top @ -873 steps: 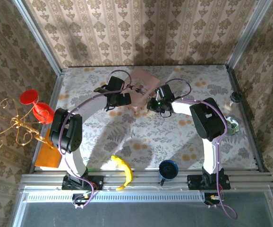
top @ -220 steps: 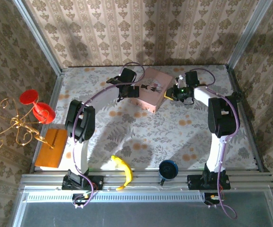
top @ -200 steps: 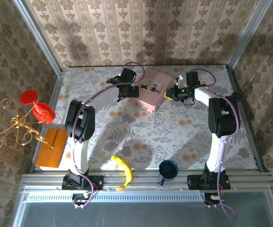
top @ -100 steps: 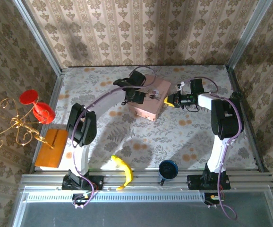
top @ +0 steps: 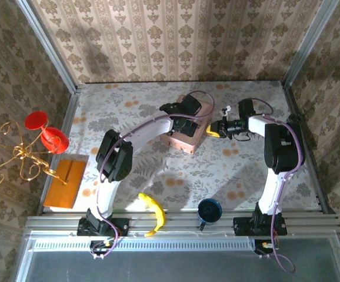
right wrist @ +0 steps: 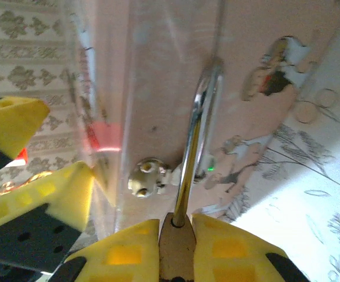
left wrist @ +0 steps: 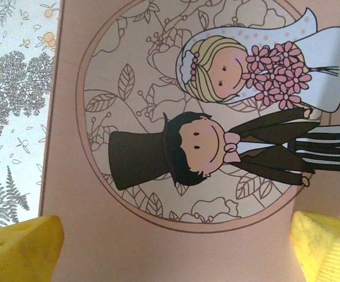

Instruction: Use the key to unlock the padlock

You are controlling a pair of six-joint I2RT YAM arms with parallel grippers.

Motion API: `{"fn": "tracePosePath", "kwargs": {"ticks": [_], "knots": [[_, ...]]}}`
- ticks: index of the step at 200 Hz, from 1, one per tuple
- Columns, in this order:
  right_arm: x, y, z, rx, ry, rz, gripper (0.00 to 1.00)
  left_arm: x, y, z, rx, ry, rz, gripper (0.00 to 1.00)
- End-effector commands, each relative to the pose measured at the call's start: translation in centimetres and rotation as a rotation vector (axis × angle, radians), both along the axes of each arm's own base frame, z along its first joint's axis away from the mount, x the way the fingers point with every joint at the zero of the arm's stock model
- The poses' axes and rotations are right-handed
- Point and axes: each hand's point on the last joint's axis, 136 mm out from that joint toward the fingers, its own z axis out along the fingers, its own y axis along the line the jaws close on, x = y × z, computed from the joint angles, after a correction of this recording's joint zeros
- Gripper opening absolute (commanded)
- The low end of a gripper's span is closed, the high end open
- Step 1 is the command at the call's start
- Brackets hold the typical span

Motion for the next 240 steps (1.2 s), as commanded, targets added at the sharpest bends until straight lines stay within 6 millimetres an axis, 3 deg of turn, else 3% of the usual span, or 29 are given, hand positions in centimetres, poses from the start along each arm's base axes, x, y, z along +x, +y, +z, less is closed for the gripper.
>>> {"fn": "tracePosePath", "kwargs": {"ticks": [1,41,72,140,195,240], "knots": [[-0.4,-1.0,0.5,-0.061,0.008,-0.002,0.18,-0.2,2.9,-2.9,0.108,0.056,0.03,1.0],[-0.4,-1.5,0.0,-0.097,0.01,-0.026,0.26,-0.1,3.6,-3.8,0.116,0.078,0.045,1.0],[-0.1,-1.9,0.2,-0.112,-0.003,-0.038,0.14,-0.1,3.8,-4.1,0.112,0.09,0.054,1.0],[1.2,-2.3,0.9,-0.106,-0.043,-0.109,0.03,0.0,4.1,-4.3,0.104,0.103,0.065,1.0],[3.3,-3.0,1.8,-0.128,-0.07,-0.183,0.0,-0.2,4.5,-4.5,0.107,0.113,0.072,1.0],[0.8,-4.6,1.5,-0.294,-0.024,-0.169,0.0,-0.1,4.7,-3.7,0.086,0.097,0.073,1.0]]}}
